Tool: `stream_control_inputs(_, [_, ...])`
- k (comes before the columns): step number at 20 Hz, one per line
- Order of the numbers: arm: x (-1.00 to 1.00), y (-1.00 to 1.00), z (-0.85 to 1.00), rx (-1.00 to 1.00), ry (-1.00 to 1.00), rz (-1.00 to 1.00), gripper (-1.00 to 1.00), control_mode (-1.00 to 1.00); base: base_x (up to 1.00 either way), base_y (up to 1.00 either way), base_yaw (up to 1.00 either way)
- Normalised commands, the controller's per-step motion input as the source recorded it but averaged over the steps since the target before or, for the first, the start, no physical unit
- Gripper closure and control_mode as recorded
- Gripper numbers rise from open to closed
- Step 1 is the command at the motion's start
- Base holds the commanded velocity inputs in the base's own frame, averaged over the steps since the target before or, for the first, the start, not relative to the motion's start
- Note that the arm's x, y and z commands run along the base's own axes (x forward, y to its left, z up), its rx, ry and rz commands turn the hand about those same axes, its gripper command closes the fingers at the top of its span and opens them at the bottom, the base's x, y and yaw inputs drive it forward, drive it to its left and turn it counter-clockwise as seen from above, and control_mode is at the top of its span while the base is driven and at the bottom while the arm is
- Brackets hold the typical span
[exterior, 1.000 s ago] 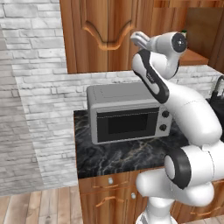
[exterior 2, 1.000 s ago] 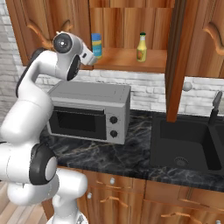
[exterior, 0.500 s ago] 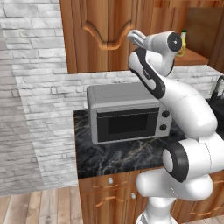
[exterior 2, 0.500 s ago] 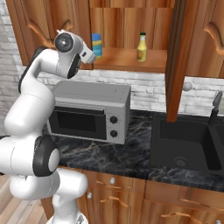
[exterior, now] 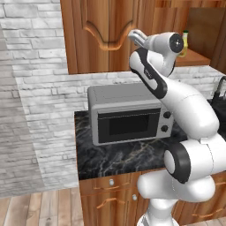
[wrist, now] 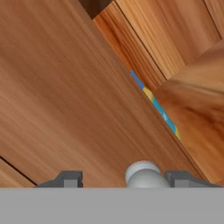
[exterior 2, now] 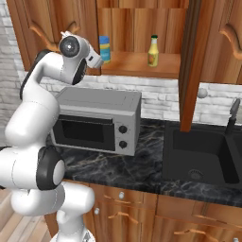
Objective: Move the mayonnaise and mustard from the cabinet to the dining counter.
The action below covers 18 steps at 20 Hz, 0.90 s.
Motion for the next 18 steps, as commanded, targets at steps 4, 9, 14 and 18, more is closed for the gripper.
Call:
stream_control_inputs(4, [0.19, -0.02, -0.16, 0.02, 0.00, 0.00, 1.00, -1.00, 0.00, 0.00, 0.00])
stream_control_inputs(9, [0.00, -0.27, -0.16, 0.00, 0.00, 0.00, 1.00, -1.00, 0.00, 0.00, 0.00])
stream_control_inputs(14, [0.00, -0.23, -0.08, 0.00, 0.00, -0.01, 1.00, -1.00, 0.00, 0.00, 0.00])
stream_control_inputs(18, [0.05, -0.10, 0.00, 0.00, 0.00, -0.02, 1.00, -1.00, 0.00, 0.00, 0.00])
